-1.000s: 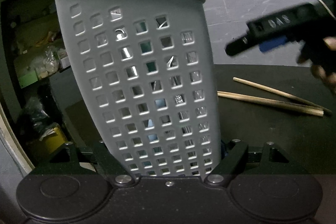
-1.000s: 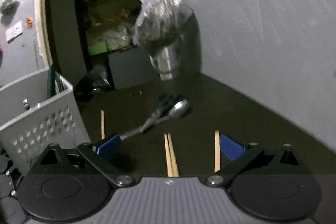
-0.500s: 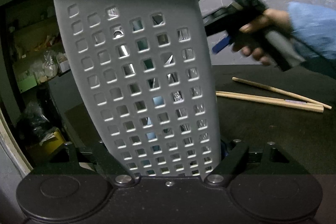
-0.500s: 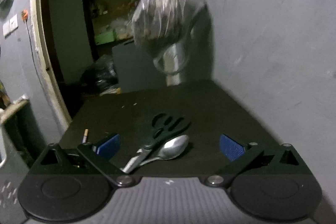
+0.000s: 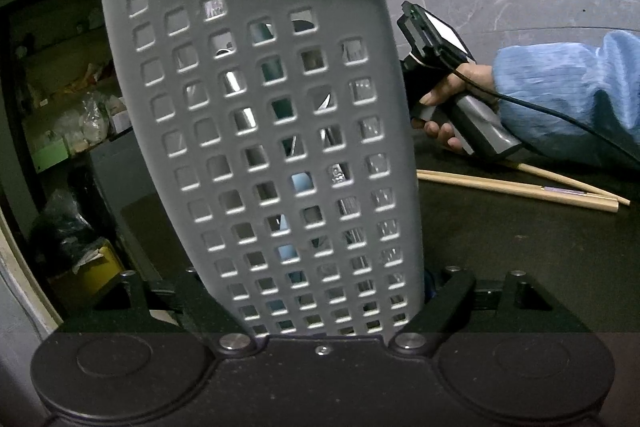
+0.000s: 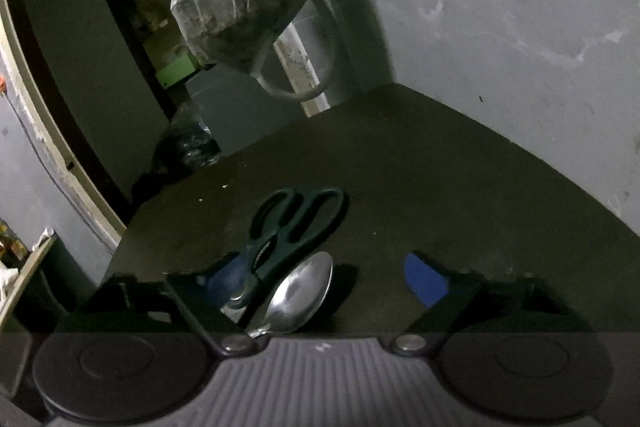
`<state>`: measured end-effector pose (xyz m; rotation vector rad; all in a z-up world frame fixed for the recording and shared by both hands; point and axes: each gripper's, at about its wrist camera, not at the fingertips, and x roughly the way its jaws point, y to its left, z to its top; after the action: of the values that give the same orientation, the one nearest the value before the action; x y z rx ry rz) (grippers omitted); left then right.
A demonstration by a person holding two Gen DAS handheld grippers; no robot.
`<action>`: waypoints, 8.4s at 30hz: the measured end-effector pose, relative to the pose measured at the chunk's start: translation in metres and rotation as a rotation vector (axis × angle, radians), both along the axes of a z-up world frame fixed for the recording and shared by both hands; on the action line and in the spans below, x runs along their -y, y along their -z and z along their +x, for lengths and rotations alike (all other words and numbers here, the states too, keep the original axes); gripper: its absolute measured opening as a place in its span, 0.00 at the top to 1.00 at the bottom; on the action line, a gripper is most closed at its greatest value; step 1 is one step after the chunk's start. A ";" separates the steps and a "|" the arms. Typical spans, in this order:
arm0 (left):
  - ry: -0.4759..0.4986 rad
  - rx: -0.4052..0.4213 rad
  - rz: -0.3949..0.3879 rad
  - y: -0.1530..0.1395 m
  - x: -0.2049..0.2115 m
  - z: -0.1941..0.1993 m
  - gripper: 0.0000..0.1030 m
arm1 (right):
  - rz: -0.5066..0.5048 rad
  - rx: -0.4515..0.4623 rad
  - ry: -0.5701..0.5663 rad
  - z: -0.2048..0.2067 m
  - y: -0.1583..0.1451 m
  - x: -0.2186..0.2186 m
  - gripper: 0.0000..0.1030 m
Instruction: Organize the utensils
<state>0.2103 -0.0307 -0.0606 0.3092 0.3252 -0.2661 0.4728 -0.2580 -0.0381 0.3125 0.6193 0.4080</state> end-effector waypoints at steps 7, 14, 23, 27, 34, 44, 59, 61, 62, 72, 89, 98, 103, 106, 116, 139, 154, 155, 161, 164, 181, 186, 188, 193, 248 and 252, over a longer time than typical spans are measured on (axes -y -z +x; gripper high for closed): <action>-0.001 -0.002 0.002 0.000 -0.001 0.007 0.19 | -0.049 0.010 -0.035 0.000 -0.003 -0.007 0.37; 0.000 -0.002 0.002 0.000 -0.001 0.007 0.19 | -0.128 0.009 -0.059 -0.002 -0.005 -0.018 0.83; -0.001 -0.001 0.002 0.000 -0.001 0.007 0.18 | -0.095 0.018 -0.029 -0.029 -0.010 -0.006 0.90; -0.001 -0.001 0.001 0.000 0.000 0.007 0.18 | -0.107 0.085 -0.019 -0.067 -0.019 0.003 0.91; -0.001 -0.002 0.001 0.001 0.001 0.007 0.18 | -0.180 0.217 -0.022 -0.140 -0.030 0.001 0.92; 0.000 -0.006 0.004 0.002 0.001 0.007 0.19 | -0.199 0.221 -0.007 -0.168 -0.028 0.016 0.90; -0.001 -0.003 0.005 0.004 0.001 0.008 0.19 | -0.309 0.288 -0.157 -0.220 -0.034 0.033 0.90; -0.002 -0.002 0.006 0.004 0.001 0.008 0.19 | -0.322 0.290 -0.194 -0.216 -0.034 0.023 0.90; -0.002 -0.002 0.007 0.004 0.002 0.008 0.19 | -0.326 0.295 -0.214 -0.215 -0.034 0.018 0.90; -0.001 -0.002 0.007 0.004 0.002 0.008 0.19 | -0.393 0.236 -0.424 -0.194 -0.018 -0.042 0.93; 0.001 -0.002 0.000 0.006 0.000 0.007 0.19 | -0.256 0.122 -0.558 -0.170 -0.012 -0.034 0.36; 0.002 -0.002 0.004 0.005 -0.001 0.008 0.18 | -0.382 0.164 -0.684 -0.163 -0.016 -0.061 0.72; 0.004 -0.003 0.003 0.004 -0.001 0.010 0.18 | -0.339 0.127 -0.645 -0.161 -0.016 -0.061 0.84; 0.003 -0.003 0.003 0.004 -0.001 0.010 0.18 | -0.342 0.126 -0.614 -0.164 -0.019 -0.062 0.88; 0.004 -0.003 0.002 0.004 -0.002 0.009 0.18 | -0.565 0.269 -0.545 -0.212 -0.033 -0.079 0.97; 0.008 -0.003 -0.015 0.007 -0.011 0.012 0.18 | -0.701 0.189 -0.452 -0.225 -0.040 -0.081 0.98; 0.008 -0.005 -0.014 0.009 -0.011 0.014 0.18 | -0.804 0.182 -0.516 -0.235 -0.027 -0.096 0.96; 0.007 -0.005 -0.013 0.008 -0.010 0.014 0.18 | -0.800 0.181 -0.509 -0.234 -0.027 -0.096 0.97; 0.008 -0.008 -0.016 0.007 -0.010 0.015 0.18 | -0.729 0.183 -0.468 -0.231 -0.031 -0.084 0.97; 0.007 -0.008 -0.018 0.007 -0.009 0.015 0.18 | -0.663 0.228 -0.422 -0.237 -0.043 -0.073 0.96; -0.001 -0.008 -0.022 0.010 -0.008 0.015 0.18 | 0.010 0.749 -0.156 -0.256 -0.142 -0.028 0.96; -0.001 -0.007 -0.022 0.010 -0.008 0.014 0.18 | 0.110 0.804 -0.180 -0.223 -0.158 -0.049 0.96; -0.001 -0.007 -0.022 0.011 -0.007 0.014 0.18 | 0.130 0.793 -0.209 -0.209 -0.159 -0.063 0.96; 0.001 -0.008 -0.023 0.011 -0.007 0.014 0.18 | 0.144 0.781 -0.219 -0.185 -0.145 -0.086 0.96; 0.003 -0.006 -0.030 0.008 -0.010 0.013 0.18 | -0.171 0.821 -0.295 -0.273 -0.080 -0.060 0.25; 0.008 -0.008 -0.036 0.008 -0.012 0.013 0.18 | -0.161 0.824 -0.204 -0.274 -0.083 -0.047 0.04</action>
<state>0.2237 -0.0188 -0.0689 0.2736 0.3266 -0.2806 0.1988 -0.2107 0.0448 -0.0870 -0.1286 0.6279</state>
